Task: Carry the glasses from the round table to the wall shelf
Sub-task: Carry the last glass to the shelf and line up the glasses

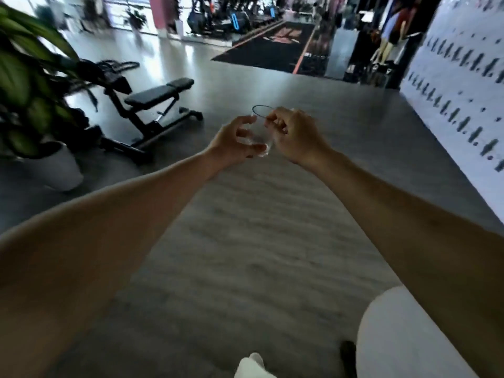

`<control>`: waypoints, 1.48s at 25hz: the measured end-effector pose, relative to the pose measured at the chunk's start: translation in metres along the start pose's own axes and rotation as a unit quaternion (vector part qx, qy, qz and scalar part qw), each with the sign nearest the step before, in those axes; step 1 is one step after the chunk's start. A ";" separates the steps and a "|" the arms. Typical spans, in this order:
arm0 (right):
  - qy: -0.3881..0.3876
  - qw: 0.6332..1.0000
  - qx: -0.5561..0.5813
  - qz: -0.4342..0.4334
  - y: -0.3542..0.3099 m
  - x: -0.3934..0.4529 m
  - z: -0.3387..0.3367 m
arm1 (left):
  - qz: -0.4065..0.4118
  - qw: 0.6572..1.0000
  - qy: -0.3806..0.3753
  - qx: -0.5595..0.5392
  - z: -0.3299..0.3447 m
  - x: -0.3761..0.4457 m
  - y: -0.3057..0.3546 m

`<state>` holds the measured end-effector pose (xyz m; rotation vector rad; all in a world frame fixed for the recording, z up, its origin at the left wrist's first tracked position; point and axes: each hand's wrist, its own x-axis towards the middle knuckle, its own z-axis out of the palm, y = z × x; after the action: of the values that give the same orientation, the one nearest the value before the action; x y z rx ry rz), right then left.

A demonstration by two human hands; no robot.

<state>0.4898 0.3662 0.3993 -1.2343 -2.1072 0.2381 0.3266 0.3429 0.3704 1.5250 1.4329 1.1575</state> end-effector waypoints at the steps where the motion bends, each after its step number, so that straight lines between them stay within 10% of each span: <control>1: -0.004 1.000 0.014 -0.023 -0.018 0.018 0.016 | -0.003 1.000 0.028 0.007 -0.027 -0.001 -0.005; 10: -0.106 0.969 0.126 -0.184 -0.163 0.138 0.143 | -0.048 0.970 0.239 0.028 -0.223 -0.007 -0.053; 23: -0.235 0.847 0.266 -0.396 -0.416 0.201 0.297 | -0.125 0.842 0.518 0.084 -0.450 -0.117 -0.091; 37: -0.255 0.804 0.297 -0.449 -0.642 0.159 0.434 | -0.184 0.792 0.556 0.174 -0.654 -0.261 -0.151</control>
<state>-0.2881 0.2292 0.4446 0.2878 -2.5115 0.7716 -0.3334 0.0564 0.4095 0.5841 2.6845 1.6834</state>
